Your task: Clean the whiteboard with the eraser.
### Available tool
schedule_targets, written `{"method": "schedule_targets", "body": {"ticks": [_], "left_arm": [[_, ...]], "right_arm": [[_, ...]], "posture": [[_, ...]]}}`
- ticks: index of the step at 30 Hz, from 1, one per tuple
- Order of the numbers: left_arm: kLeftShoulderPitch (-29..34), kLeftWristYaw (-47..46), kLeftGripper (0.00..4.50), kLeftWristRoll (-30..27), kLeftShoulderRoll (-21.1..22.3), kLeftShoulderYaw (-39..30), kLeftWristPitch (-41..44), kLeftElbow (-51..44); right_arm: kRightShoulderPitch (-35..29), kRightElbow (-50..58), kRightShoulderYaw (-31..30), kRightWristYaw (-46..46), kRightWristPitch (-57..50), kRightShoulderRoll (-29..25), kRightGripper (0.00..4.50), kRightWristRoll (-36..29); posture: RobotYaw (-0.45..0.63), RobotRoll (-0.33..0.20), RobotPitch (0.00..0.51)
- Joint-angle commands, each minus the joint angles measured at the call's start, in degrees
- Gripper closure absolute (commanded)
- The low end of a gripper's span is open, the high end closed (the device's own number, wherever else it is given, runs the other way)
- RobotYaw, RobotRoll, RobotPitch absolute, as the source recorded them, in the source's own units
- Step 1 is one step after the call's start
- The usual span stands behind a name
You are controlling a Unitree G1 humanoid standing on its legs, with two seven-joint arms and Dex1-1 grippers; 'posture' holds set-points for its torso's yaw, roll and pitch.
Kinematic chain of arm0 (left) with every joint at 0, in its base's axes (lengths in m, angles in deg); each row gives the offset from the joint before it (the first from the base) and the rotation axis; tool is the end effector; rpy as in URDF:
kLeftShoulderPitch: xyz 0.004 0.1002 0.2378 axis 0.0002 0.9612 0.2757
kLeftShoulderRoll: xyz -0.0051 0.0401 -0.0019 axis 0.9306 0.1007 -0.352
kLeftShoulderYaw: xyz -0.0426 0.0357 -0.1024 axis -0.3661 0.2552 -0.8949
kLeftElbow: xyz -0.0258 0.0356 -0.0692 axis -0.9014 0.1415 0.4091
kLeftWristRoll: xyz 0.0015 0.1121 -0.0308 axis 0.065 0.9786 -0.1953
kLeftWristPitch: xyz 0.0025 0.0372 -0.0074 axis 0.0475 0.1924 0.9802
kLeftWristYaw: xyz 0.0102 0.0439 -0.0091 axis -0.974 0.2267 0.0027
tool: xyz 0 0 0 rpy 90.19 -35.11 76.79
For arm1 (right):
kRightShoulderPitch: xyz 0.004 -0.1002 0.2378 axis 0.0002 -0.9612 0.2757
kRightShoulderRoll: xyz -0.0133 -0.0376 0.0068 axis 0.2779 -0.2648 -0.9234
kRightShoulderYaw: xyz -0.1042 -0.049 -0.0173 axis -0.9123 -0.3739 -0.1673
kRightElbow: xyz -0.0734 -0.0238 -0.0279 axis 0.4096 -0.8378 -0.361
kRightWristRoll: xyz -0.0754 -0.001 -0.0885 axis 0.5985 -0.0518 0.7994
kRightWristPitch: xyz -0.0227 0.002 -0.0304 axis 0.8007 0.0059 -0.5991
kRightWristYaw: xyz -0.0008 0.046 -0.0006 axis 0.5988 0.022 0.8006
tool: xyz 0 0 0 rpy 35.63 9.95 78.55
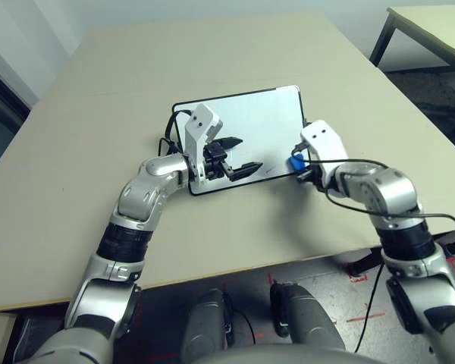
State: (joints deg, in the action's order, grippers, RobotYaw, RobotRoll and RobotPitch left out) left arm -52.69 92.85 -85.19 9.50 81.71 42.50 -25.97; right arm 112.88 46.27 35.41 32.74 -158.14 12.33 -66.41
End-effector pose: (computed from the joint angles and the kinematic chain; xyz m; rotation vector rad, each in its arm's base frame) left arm 0.3044 0.1774 0.1605 0.1840 0.1328 -0.9761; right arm 0.3057 -0.1620 0.1750 -0.2617 0.5738 0.3414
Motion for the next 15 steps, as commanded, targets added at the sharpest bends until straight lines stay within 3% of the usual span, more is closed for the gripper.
{"method": "schedule_targets", "body": {"ticks": [1, 10, 15], "left_arm": [[0.38, -0.1, 0.0, 0.27, -0.27, 1.07, 0.21, -0.2], [0.43, -0.24, 0.0, 0.18, -0.32, 1.08, 0.32, -0.35], [0.55, -0.39, 0.0, 0.08, -0.3, 1.0, 0.44, -0.58]], "right_arm": [[-0.59, -0.08, -0.22, -0.59, -0.66, 0.53, 3.97, 0.24], [-5.87, 9.14, -3.83, -0.34, -7.13, 3.67, 3.97, -1.69], [-5.11, 7.96, -3.99, -0.21, -6.42, 3.01, 3.97, -1.53]], "posture": [[-0.13, 0.0, 0.14], [-0.13, 0.0, 0.143], [-0.13, 0.0, 0.145]]}}
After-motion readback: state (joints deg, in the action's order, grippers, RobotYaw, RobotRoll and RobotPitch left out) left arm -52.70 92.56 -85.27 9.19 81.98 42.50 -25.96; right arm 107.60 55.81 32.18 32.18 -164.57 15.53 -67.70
